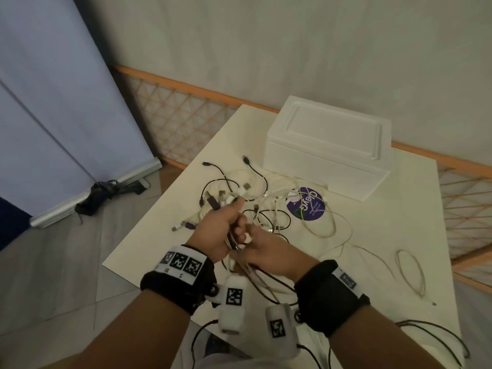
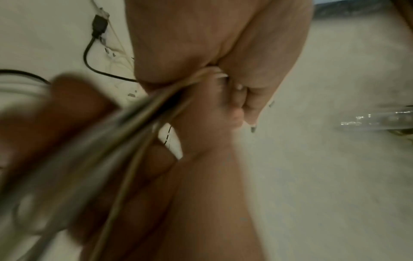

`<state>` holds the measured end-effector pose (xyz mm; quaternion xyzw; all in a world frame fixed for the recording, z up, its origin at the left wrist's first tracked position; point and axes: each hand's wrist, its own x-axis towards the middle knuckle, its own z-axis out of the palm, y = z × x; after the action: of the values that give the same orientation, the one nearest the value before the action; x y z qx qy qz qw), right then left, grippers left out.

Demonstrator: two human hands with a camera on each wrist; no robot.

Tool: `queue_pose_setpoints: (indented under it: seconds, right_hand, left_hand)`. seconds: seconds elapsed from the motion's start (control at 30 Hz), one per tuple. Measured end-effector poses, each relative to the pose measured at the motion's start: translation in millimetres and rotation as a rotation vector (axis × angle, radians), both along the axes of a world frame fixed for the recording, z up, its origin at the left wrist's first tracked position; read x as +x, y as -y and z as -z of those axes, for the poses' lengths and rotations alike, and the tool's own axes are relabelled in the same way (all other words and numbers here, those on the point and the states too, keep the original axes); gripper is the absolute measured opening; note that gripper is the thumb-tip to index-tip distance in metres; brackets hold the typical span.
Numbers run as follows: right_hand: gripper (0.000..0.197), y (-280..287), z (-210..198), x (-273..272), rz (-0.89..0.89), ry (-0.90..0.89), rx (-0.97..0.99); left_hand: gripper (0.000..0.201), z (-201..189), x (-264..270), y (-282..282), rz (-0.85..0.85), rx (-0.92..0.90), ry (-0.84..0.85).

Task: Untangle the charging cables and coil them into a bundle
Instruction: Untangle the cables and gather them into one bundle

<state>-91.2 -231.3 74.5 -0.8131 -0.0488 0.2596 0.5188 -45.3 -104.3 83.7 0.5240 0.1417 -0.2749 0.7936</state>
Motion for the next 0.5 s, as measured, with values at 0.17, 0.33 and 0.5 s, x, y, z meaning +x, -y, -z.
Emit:
queue_pose_setpoints:
  seconds: [0.17, 0.33, 0.5]
  right_hand:
    - [0.016, 57, 33, -29, -0.214, 0.165, -0.611]
    - [0.006, 145, 58, -62, 0.013, 0.095, -0.797]
    - [0.013, 191, 61, -87, 0.133, 0.039, -1.007]
  left_hand:
    - [0.042, 9, 30, -44, -0.361, -0.064, -0.042]
    - [0.042, 35, 46, -102, -0.629, 0.047, -0.106]
    - [0.04, 55, 44, -130, -0.75, 0.064, -0.163]
